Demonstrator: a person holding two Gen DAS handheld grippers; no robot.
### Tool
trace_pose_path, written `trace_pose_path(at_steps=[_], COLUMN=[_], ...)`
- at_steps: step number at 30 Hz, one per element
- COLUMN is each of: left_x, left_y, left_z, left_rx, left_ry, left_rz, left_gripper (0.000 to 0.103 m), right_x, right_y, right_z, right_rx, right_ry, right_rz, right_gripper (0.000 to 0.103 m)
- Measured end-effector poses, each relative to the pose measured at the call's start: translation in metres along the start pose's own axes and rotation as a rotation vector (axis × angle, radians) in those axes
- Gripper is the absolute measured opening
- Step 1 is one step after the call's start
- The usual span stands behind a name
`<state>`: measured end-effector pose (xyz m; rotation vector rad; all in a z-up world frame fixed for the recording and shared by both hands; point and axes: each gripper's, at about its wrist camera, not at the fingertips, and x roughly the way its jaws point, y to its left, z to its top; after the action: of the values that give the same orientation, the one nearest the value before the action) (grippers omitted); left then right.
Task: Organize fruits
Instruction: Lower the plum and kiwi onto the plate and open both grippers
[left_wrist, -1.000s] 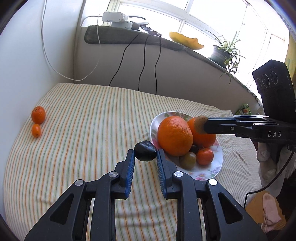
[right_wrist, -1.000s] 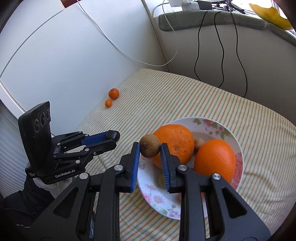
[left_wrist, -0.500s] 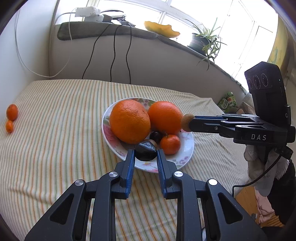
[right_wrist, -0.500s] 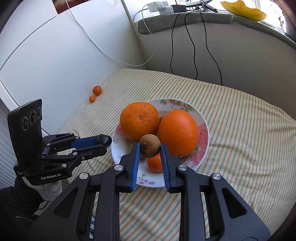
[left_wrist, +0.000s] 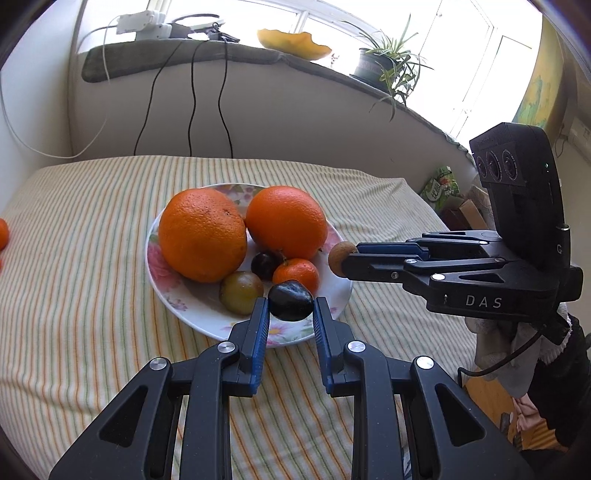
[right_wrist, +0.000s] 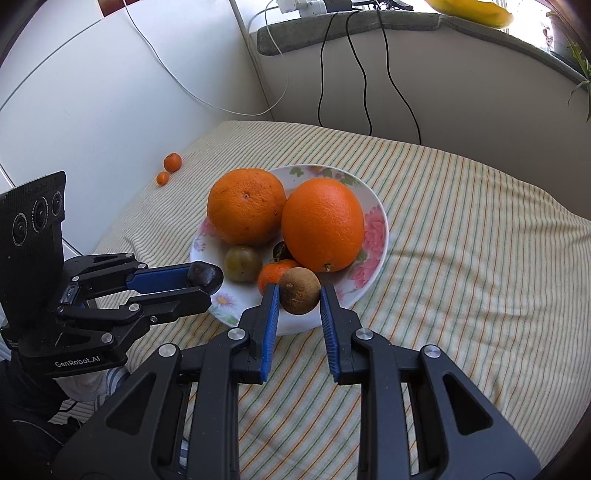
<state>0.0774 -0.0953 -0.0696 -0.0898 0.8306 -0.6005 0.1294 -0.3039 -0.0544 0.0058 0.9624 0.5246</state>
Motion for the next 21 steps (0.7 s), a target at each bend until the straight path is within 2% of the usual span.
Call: trace_pose_path(at_steps=[15, 18, 20, 21], left_x=[0.0084, 0.0076, 0.0066, 0.006], left_y=[-0.0018, -0.0017, -0.0021, -0.0023], left_z=[0.0014, 0.0012, 0.0012, 0.0011], left_rx=[0.0, 0.001, 0.004, 0.005], left_ry=[0.012, 0.008, 0.004, 0.003], left_rz=[0.032, 0.035, 0.038, 0.041], left_gripper=[0.024, 0.039, 0.041, 0.041], right_x=[0.0067, 0.0071, 0.0074, 0.0075], right_y=[-0.0043, -0.0053, -0.0057, -0.0058], right_z=[0.0009, 0.0012, 0.0014, 0.0016], right_rx=[0.016, 0.015, 0.016, 0.017], right_ry=[0.002, 0.002, 0.001, -0.001], right_rz=[0.001, 0.004, -0.002, -0.004], right_gripper=[0.024, 0.025, 0.031, 0.04])
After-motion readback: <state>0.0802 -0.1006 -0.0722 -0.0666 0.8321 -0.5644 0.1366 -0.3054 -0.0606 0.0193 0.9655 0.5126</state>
